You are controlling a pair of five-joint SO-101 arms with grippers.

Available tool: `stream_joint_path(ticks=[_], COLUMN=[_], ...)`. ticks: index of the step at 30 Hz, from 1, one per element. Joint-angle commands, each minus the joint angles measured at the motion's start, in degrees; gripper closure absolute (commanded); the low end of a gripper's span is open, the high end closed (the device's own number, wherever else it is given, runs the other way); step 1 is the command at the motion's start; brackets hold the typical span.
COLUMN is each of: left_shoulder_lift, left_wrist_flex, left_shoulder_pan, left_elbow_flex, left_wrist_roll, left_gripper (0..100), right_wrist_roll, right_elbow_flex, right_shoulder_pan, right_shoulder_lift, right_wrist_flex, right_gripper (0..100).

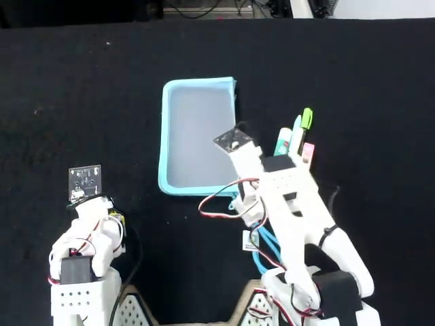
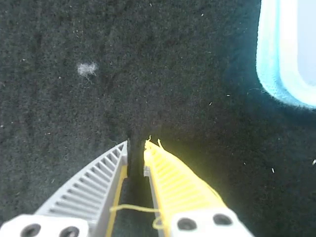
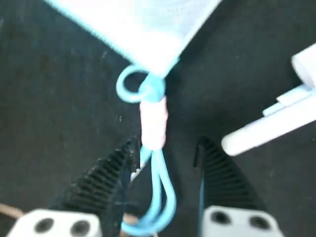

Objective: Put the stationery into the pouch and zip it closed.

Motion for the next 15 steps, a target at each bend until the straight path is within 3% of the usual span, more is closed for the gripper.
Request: stream_joint_path(ticks=[1, 9, 13, 15], left_shoulder_lift=[-0.3, -0.3, -0.3, -0.3], left_wrist_flex=[0.2, 0.2, 0.2, 0.2], left_shoulder_pan=[0.0, 0.0, 0.4, 0.4], left_elbow_flex=[1.3, 1.3, 1.3, 1.3], left_wrist_roll=[0.0, 0.0, 0.2, 0.2], left_gripper=[93, 94, 94, 94], right_wrist_roll=[-2.5, -2.2, -2.2, -2.2], right_elbow_flex=[2.2, 10.9, 9.5, 6.5], right_shoulder_pan=[-2.6, -2.8, -2.8, -2.8], right_shoulder_lift=[0.2, 0.2, -0.2, -0.3], right_wrist_flex=[-7.0, -18.7, -16.1, -11.4], right_gripper=[81.5, 81.8, 99.0, 96.7])
